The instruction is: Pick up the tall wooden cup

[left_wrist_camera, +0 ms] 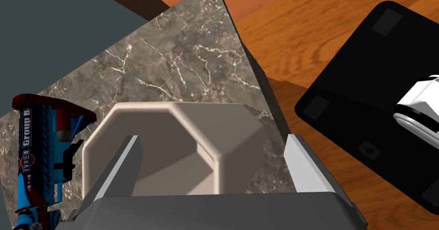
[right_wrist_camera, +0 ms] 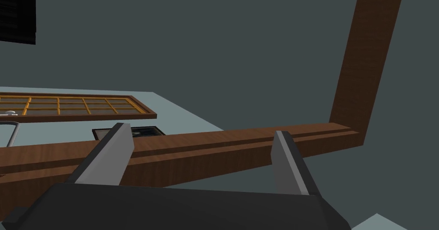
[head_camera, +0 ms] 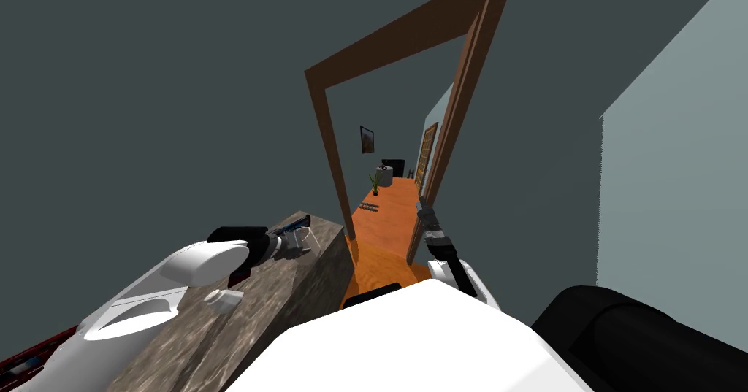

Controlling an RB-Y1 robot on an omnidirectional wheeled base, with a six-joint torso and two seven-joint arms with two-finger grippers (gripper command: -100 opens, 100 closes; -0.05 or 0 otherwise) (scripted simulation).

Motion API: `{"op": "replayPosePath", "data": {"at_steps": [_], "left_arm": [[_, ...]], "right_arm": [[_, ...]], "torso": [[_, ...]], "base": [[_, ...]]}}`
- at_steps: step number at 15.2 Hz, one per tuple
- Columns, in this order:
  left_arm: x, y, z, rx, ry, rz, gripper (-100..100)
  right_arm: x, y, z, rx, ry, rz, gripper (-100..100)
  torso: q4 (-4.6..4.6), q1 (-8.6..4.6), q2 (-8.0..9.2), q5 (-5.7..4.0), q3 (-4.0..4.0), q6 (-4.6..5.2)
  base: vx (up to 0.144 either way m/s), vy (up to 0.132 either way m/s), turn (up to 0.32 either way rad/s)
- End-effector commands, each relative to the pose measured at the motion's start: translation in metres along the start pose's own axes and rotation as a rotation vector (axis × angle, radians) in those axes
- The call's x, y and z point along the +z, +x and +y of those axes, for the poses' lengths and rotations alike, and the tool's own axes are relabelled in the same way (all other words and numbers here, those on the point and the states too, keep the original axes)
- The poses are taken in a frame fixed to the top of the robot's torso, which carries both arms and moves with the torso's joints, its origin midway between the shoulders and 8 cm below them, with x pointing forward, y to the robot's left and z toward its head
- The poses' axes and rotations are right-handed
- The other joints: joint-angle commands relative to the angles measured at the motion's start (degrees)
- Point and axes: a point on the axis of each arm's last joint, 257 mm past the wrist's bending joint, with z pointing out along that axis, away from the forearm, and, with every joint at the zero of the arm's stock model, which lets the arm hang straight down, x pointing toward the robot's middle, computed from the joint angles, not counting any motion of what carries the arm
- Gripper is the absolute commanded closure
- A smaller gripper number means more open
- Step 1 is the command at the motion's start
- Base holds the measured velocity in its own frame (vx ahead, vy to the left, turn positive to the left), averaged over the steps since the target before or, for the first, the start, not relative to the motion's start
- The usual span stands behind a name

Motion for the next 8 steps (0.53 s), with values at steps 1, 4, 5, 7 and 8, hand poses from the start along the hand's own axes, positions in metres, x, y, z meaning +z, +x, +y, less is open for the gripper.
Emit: {"op": "replayPosePath", "data": {"at_steps": [1,4,5,7,8], "left_arm": [[-0.002,-0.008,0.006,-0.009,-0.032,-0.033,-100],[-0.01,-0.015,0.011,-0.026,-0.073,-0.071,-100],[-0.01,-0.015,0.011,-0.026,-0.073,-0.071,-100],[-0.017,-0.02,0.015,-0.043,-0.107,-0.103,-100],[-0.017,-0.022,0.016,-0.043,-0.111,-0.109,-100]], "right_arm": [[0.0,0.0,0.0,0.0,0.0,0.0,0],[0.0,0.0,0.0,0.0,0.0,0.0,0],[0.0,0.0,0.0,0.0,0.0,0.0,0],[0.0,0.0,0.0,0.0,0.0,0.0,0],[0.0,0.0,0.0,0.0,0.0,0.0,0]], "torso": [[0.0,0.0,0.0,0.0,0.0,0.0],[0.0,0.0,-0.01,0.0,0.0,0.0],[0.0,0.02,0.02,0.01,0.01,0.0],[0.02,0.04,0.07,0.01,0.04,0.0],[0.01,0.02,0.05,0.01,0.03,0.0]], "base": [[0.044,-0.021,0.005],[0.052,-0.023,0.009],[0.024,-0.009,0.0],[0.043,-0.019,0.007],[0.039,-0.021,0.005]]}}
